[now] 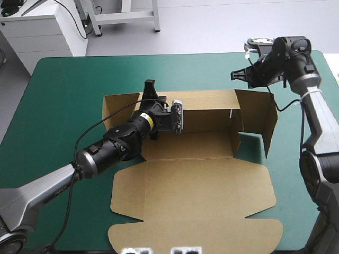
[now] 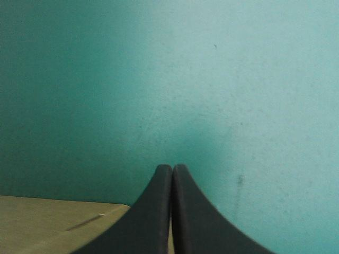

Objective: Fold the box

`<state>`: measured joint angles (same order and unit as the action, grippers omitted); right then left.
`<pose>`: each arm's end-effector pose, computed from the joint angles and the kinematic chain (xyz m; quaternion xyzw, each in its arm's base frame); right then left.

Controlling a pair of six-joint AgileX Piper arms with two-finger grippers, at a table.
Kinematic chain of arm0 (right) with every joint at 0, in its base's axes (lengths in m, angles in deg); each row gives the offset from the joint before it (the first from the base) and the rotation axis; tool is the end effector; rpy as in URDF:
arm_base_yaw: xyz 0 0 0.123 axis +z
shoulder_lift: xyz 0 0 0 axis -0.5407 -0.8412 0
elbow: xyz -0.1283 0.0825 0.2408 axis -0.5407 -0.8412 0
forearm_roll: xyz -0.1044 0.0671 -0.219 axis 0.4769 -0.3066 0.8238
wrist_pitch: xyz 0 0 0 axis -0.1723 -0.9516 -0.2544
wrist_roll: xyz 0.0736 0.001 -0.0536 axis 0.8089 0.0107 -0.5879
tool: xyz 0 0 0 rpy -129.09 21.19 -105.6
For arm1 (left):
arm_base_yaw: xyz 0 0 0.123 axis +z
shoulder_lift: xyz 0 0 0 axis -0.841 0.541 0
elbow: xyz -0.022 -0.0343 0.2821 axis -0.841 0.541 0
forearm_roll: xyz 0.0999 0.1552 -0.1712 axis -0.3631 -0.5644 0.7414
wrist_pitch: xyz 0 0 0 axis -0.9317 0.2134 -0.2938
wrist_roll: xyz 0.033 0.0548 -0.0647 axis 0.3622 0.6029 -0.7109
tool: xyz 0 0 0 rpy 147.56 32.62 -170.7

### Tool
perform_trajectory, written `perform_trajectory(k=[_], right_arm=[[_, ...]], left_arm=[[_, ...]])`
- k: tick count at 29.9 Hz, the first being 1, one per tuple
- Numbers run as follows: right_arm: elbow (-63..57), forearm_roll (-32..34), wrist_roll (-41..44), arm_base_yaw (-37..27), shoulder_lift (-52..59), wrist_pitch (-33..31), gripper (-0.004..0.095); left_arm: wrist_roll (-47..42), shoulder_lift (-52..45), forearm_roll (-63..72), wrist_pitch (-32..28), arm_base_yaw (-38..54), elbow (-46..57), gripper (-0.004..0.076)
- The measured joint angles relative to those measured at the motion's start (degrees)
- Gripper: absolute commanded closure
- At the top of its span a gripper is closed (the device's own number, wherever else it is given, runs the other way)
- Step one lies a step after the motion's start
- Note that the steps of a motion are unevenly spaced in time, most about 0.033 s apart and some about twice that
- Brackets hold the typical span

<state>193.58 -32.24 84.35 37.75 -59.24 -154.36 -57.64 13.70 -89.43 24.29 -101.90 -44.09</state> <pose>0.4148 0.0448 0.3627 -0.0165 0.9655 0.0653 0.2514 0.2694 -0.2244 0.3128 0.6572 0.5344 0.2459 0.4711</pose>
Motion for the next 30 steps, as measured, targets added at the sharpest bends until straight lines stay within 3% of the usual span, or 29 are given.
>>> perform_trajectory(k=[7, 16, 23, 30], right_arm=[[-4.4, -8.9, -4.8, -6.9, 0.9, -0.6, 0.0928], [-13.4, -15.6, -11.3, -7.4, 4.7, -0.8, 0.0928], [-19.6, -24.4, -19.4, -7.4, 9.6, -0.4, 0.0926], [-35.9, -30.8, -29.3, -7.4, 17.4, 8.4, 0.0926]], left_arm=[[-0.2, 0.0, 0.0, 1.2, 0.0, -0.1, 0.0732], [-0.2, 0.0, 0.0, 1.6, 0.0, -0.1, 0.0732], [-0.2, 0.0, 0.0, 1.5, 0.0, -0.1, 0.0732], [-0.2, 0.1, 0.0, 1.4, 0.0, -0.1, 0.0732]])
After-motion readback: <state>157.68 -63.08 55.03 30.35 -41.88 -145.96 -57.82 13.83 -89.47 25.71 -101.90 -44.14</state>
